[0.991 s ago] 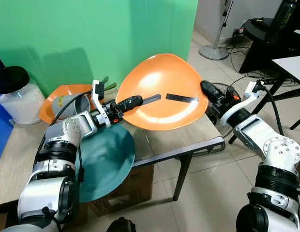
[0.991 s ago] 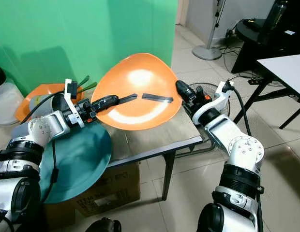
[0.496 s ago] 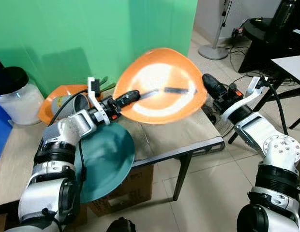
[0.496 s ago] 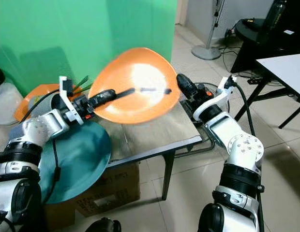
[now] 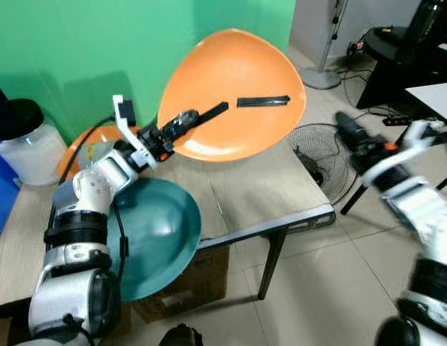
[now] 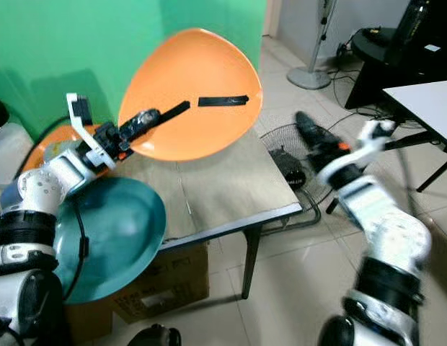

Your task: Setting the table

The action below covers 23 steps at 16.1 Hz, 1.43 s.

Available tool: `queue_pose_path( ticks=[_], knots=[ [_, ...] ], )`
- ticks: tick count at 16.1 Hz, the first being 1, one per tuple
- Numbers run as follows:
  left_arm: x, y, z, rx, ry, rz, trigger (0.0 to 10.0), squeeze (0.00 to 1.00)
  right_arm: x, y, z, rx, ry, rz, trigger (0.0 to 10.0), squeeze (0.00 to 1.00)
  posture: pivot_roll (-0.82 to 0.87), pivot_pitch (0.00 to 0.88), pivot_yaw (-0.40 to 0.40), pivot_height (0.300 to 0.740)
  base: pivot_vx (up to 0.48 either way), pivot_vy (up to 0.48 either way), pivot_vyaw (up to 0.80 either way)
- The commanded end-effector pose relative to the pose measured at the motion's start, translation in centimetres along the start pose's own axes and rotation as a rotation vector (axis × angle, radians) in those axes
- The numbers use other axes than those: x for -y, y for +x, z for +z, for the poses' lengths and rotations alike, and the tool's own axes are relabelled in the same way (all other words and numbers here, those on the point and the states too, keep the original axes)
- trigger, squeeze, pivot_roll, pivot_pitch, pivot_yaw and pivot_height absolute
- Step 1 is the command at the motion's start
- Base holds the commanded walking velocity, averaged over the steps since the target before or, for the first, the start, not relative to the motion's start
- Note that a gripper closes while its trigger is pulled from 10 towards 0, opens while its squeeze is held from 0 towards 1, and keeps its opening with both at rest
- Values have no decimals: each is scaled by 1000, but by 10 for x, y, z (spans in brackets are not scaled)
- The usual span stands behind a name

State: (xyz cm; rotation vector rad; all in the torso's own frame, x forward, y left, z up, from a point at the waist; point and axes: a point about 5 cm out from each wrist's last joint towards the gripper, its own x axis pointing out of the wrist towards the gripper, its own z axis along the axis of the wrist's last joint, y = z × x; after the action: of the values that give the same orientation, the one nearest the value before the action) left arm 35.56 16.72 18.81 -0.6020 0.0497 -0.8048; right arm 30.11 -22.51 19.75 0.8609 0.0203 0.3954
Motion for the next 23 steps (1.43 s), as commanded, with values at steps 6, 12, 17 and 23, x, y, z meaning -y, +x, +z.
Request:
queue_pose_path(
  ticks=[6,12,17,23],
  knots=[
    [57,23,2,169,456,157,10000,0,-54,-19,-3,42,-714,-205,10000,0,46,0,72,740,0,0,0],
    [82,0,-45,97,803,275,10000,0,-55,-44,-64,1,-890,-342,10000,0,34,0,90,740,0,0,0],
    [89,-6,-51,81,836,304,10000,0,-47,-48,-65,36,-962,-458,10000,0,41,0,86,740,0,0,-640],
    [82,-12,-53,75,805,371,10000,0,-42,-52,-66,1,-1003,-507,10000,0,36,0,90,740,0,0,-800]
  ],
)
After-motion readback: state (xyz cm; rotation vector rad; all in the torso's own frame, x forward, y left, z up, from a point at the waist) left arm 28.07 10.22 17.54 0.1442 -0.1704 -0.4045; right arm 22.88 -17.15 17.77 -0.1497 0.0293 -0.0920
